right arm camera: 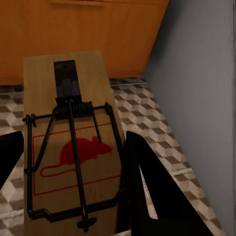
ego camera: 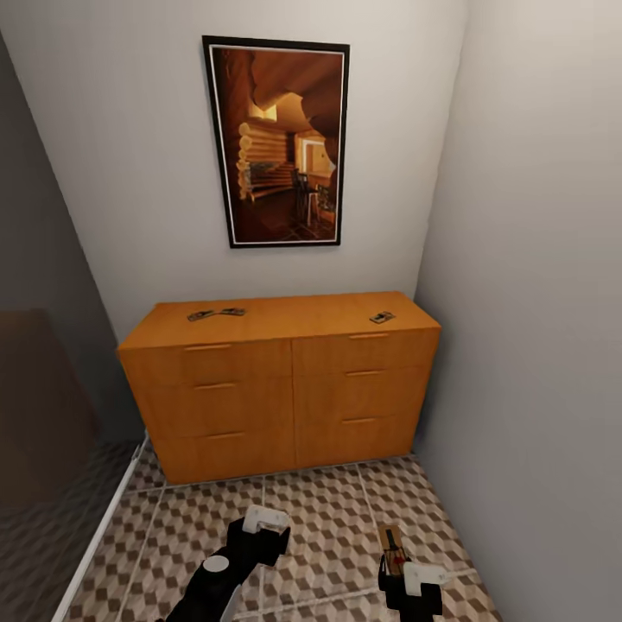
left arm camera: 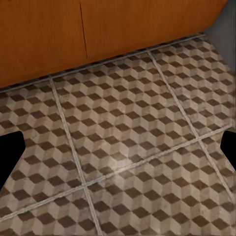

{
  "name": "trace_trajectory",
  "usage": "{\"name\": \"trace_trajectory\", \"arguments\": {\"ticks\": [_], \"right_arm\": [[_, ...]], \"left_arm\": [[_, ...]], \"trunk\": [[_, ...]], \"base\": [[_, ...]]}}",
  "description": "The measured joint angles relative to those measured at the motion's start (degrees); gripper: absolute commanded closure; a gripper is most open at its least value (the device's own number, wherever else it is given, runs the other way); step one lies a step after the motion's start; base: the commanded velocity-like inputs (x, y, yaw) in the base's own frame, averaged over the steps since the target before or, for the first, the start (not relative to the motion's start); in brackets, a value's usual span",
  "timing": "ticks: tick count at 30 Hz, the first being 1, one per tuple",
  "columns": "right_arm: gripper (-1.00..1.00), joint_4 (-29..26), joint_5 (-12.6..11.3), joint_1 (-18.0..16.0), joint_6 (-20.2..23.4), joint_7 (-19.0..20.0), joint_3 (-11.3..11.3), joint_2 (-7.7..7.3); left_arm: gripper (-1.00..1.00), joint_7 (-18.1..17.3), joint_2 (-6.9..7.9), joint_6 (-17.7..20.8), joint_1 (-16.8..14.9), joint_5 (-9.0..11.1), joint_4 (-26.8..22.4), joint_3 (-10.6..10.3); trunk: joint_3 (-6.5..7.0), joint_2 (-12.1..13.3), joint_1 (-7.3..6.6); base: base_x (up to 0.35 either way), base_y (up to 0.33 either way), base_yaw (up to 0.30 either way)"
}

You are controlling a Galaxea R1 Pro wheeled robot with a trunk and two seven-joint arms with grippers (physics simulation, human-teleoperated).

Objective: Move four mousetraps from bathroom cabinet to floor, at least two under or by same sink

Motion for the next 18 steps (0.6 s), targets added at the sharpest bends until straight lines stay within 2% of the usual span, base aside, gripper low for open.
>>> {"name": "trace_trajectory", "arguments": {"ticks": [13, 18], "right_arm": [[1.00, 0.1, 0.0, 0.0, 0.0, 0.0, 0.0, 0.07], [1.00, 0.1, 0.0, 0.0, 0.1, 0.0, 0.0, 0.03]], "left_arm": [[-1.00, -0.2, 0.12, 0.0, 0.0, 0.0, -0.3, 0.0], [-1.00, -0.2, 0.14, 0.0, 0.0, 0.0, -0.3, -0.1]], "trunk": [[0.87, 0.0, 0.00], [1.09, 0.0, 0.01]], "base": [[0.192, 0.020, -0.191], [0.158, 0.024, -0.091]]}}
